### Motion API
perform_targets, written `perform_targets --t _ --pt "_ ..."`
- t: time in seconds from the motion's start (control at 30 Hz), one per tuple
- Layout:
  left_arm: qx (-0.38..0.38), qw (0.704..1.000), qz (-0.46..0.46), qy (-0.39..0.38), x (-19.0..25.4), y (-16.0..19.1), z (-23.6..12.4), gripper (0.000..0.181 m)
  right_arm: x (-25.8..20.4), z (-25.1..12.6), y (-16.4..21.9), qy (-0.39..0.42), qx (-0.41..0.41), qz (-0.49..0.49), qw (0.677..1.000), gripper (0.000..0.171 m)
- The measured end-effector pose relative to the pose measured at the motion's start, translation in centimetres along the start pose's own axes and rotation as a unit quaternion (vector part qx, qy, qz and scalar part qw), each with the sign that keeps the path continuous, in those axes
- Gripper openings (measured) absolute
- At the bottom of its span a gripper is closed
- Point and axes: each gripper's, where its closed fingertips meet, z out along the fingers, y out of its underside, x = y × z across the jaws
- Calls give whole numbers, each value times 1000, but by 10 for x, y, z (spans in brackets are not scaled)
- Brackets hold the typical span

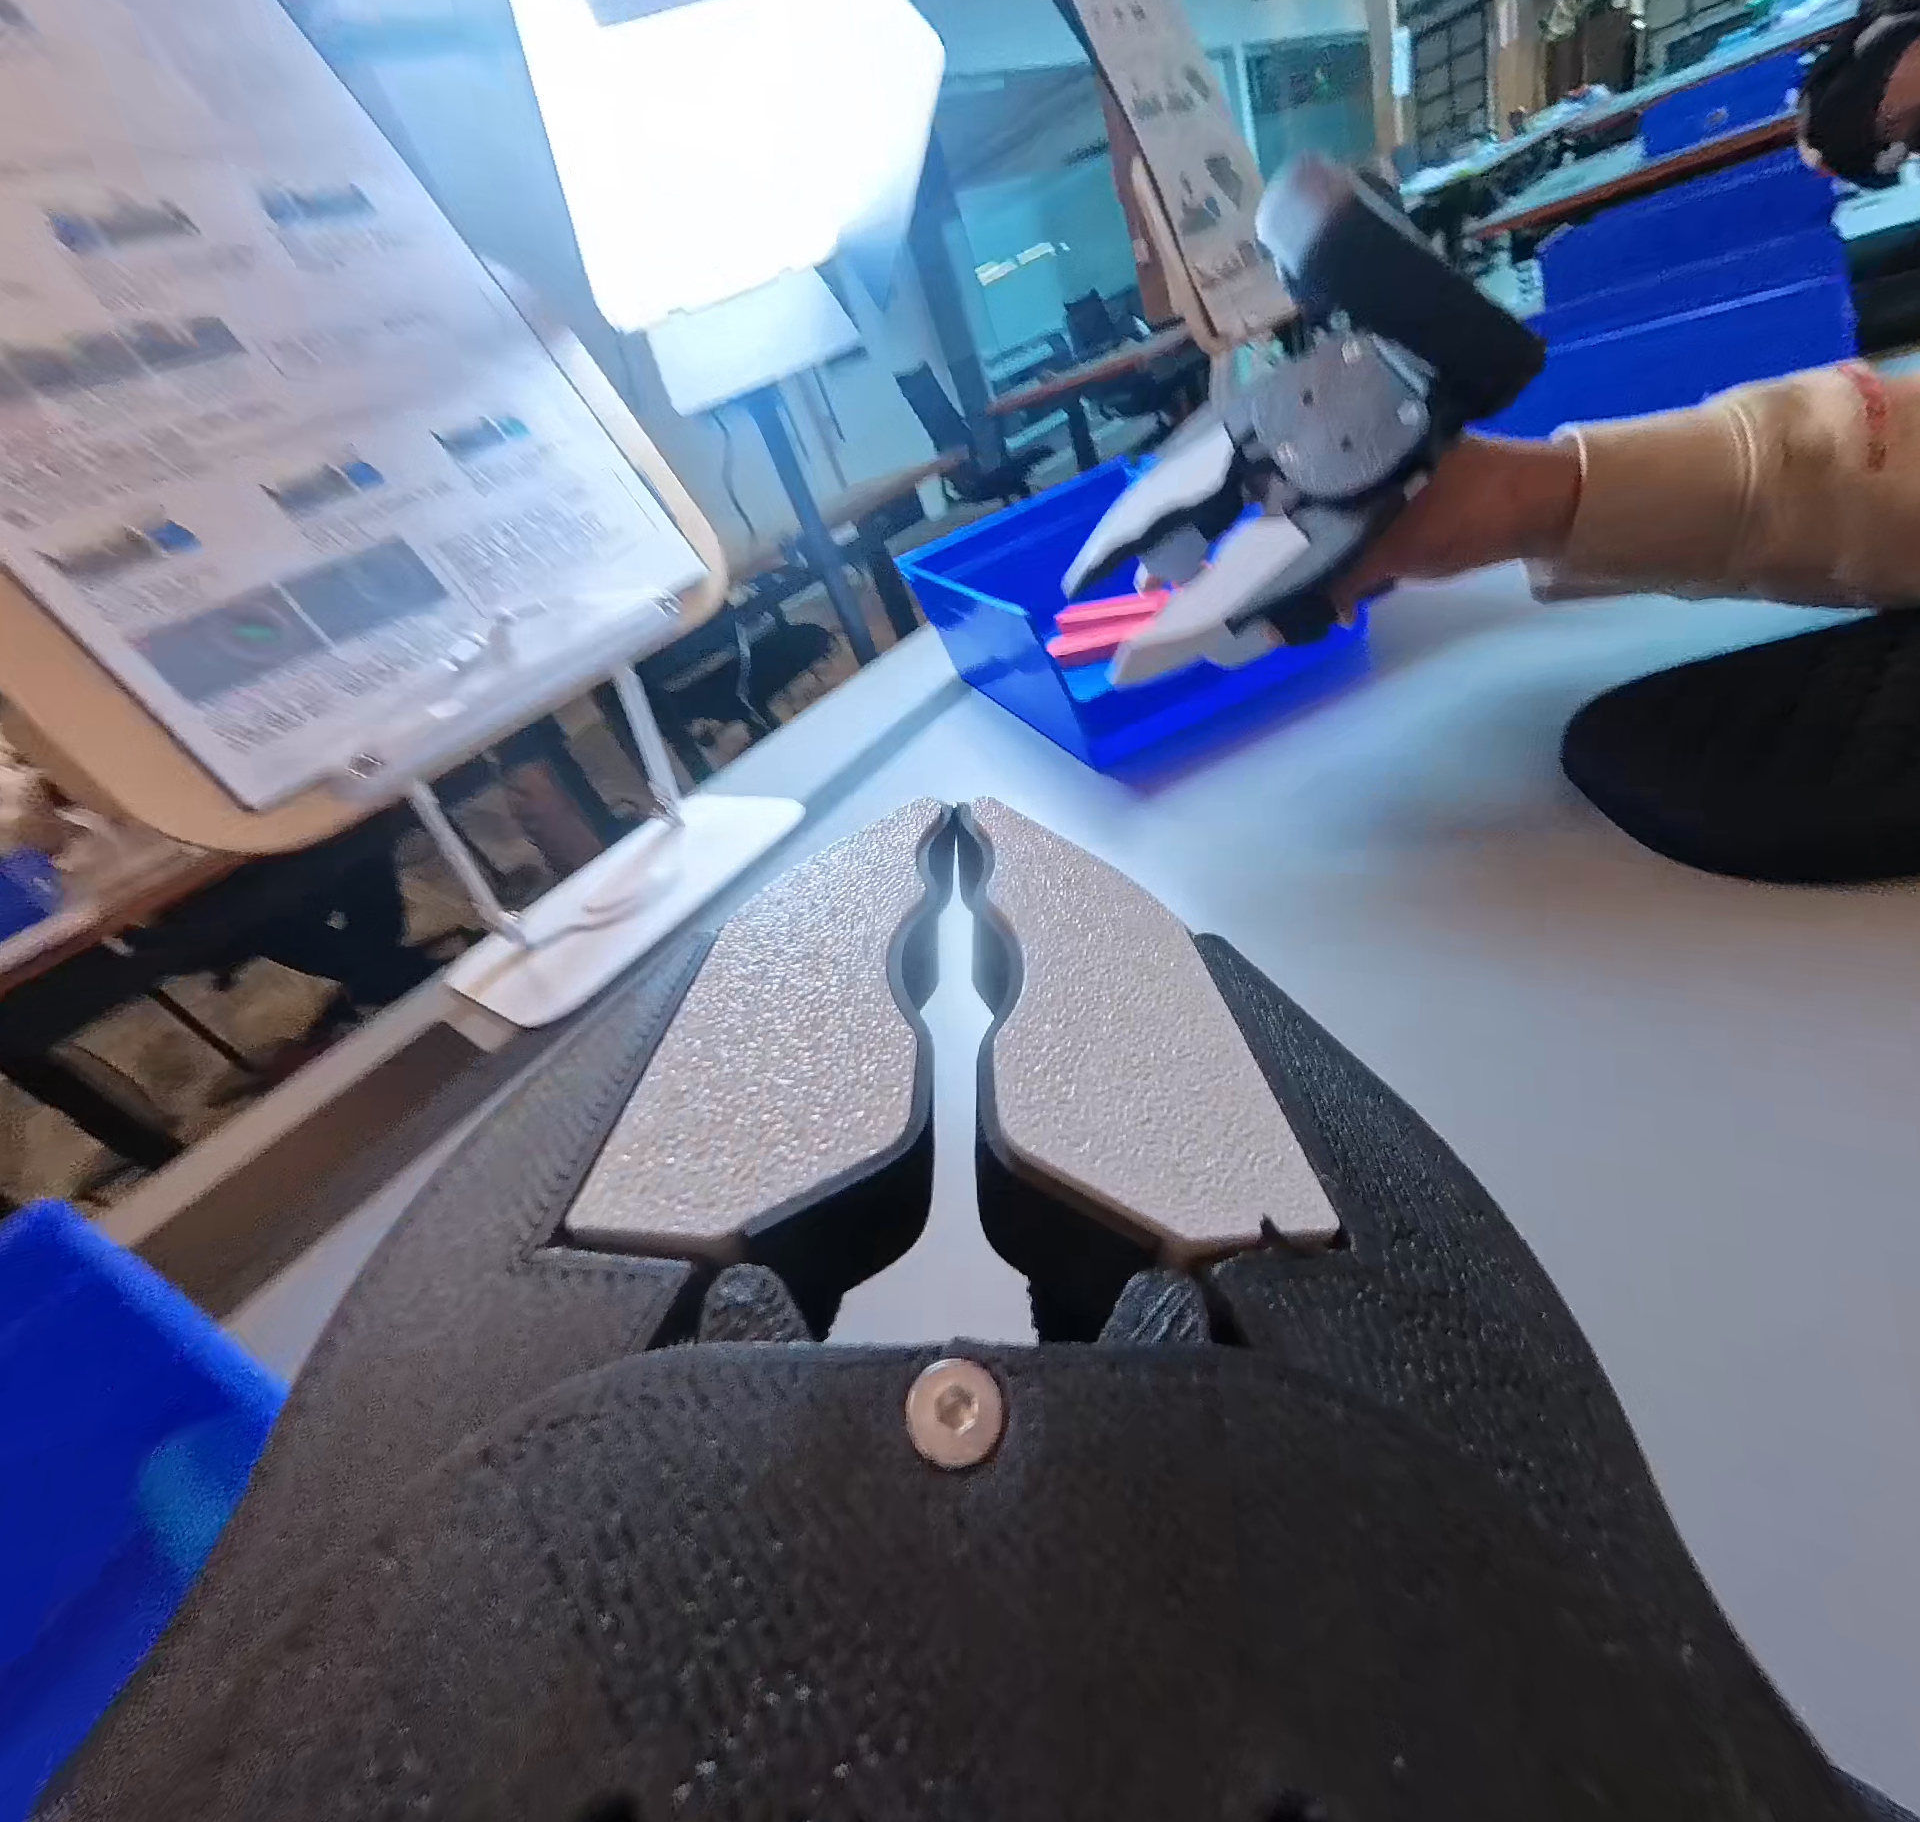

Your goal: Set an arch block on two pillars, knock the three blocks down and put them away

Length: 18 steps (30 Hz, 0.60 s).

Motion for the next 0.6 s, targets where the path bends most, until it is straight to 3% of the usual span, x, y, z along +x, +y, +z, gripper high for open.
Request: perform_targets --t 0.17,0.27,0.43,0.6 --pt "57 989 17 -134 -80 -56 -50 15 -21 8 -2 -26 2 -14 1000 50" --pt "39 976 -31 -213 -148 -56 -91 26 -27 8 -7 -35 10 -12 999 50" --pt "-90 950 -119 -274 -224 -2 -134 40 -25 -3 -29 -28 45 -9 999 50" --pt "-265 923 -139 -243 -230 94 -123 41 -23 -11 -43 -35 76 26 996 50"
